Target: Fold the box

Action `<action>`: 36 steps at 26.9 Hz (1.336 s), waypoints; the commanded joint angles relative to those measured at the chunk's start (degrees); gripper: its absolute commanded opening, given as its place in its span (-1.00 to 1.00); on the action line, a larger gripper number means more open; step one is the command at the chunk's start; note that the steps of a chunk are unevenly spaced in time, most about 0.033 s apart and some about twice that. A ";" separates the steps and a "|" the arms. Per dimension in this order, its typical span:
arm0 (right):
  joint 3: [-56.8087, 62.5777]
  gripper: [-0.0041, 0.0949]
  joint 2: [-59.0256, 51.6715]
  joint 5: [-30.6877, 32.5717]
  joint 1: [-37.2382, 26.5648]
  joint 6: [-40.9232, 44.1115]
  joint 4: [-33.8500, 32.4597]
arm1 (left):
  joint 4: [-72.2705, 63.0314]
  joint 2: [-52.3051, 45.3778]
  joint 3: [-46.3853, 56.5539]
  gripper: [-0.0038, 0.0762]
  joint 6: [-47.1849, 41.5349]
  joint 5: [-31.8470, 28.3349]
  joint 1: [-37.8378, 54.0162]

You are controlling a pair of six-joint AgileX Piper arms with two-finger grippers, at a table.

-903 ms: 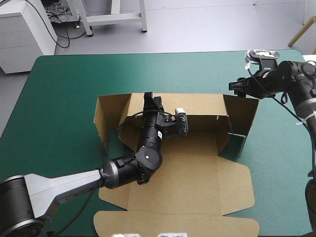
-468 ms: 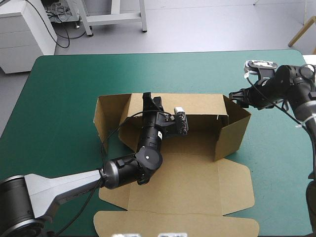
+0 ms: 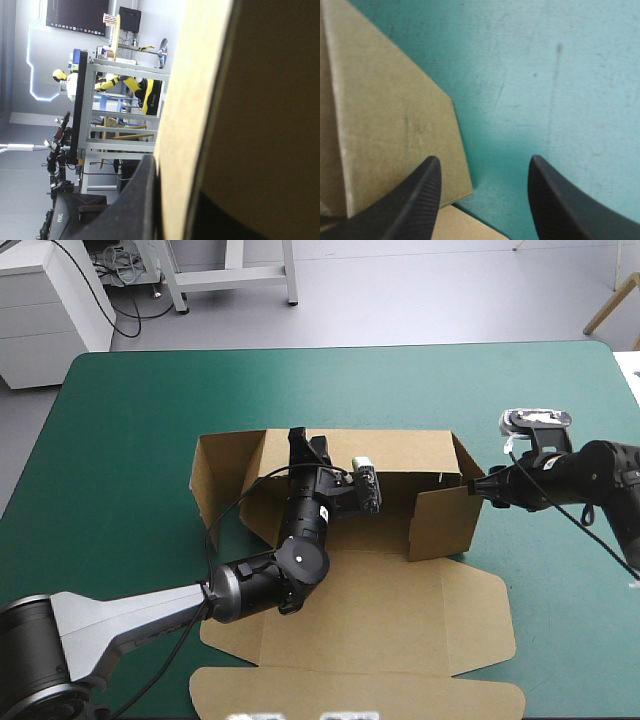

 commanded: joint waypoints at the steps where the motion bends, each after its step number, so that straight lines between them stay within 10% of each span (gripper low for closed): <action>1: 3.56 0.05 -4.40 -6.38 -0.46 -7.11 6.63 | 0.95 -2.03 -1.18 -0.93 -2.23 0.96 -0.69; 25: 9.94 0.05 -6.46 -5.43 -0.46 -36.95 17.27 | 0.95 -2.03 -1.18 -0.93 -2.23 1.13 -0.69; 36: 13.04 0.05 -6.35 -5.91 -0.20 -47.01 32.30 | 0.95 -2.03 -1.18 -0.93 -1.78 1.02 -0.69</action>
